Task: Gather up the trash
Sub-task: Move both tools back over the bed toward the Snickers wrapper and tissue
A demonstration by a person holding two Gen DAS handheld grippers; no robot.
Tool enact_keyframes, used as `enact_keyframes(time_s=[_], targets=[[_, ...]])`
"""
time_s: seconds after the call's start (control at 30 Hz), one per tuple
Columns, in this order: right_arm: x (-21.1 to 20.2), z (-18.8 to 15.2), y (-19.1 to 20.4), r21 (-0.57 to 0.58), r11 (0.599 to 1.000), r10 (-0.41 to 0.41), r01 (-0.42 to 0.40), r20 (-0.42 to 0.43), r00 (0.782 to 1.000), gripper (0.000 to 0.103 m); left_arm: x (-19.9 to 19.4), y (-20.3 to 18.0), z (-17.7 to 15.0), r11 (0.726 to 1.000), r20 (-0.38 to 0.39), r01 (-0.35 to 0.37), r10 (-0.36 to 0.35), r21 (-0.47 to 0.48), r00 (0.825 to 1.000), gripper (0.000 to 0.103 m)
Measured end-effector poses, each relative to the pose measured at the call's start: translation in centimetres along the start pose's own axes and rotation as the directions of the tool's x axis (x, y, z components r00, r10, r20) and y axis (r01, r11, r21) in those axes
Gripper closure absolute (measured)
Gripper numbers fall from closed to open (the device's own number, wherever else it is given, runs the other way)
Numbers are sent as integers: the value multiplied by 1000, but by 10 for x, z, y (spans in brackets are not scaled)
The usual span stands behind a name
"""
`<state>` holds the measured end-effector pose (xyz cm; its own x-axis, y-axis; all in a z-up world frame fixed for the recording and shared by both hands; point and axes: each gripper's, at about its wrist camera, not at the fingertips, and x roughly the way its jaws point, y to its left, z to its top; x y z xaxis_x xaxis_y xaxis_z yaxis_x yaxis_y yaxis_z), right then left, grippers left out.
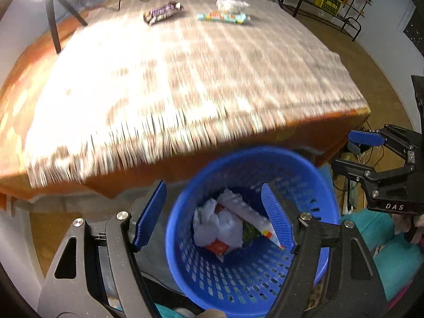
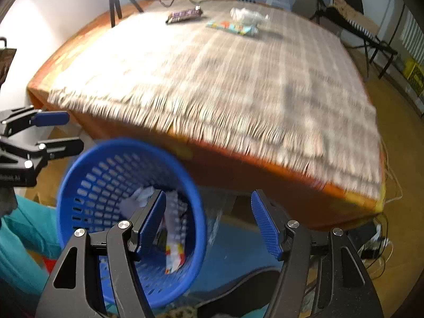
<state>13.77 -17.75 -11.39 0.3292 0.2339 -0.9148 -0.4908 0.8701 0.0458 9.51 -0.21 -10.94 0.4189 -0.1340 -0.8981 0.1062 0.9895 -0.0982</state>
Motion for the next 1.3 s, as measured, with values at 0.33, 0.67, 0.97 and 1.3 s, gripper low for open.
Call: enact_keyframes(time_s=[0.33, 0.67, 0.97, 1.3], targets=[[-8, 48, -32, 65, 997, 43, -49, 96, 994, 25, -3, 19, 59, 1000, 67, -20, 19, 17, 998, 26], [-8, 109, -65, 114, 992, 36, -58, 191, 981, 24, 7, 47, 115, 999, 116, -20, 23, -27, 993, 26], [19, 166, -79, 89, 996, 13, -31, 197, 980, 24, 18, 68, 148, 997, 134, -33, 42, -65, 990, 26], [75, 231, -79, 43, 999, -14, 7, 157, 988, 24, 37, 84, 166, 996, 116, -68, 74, -60, 990, 26]])
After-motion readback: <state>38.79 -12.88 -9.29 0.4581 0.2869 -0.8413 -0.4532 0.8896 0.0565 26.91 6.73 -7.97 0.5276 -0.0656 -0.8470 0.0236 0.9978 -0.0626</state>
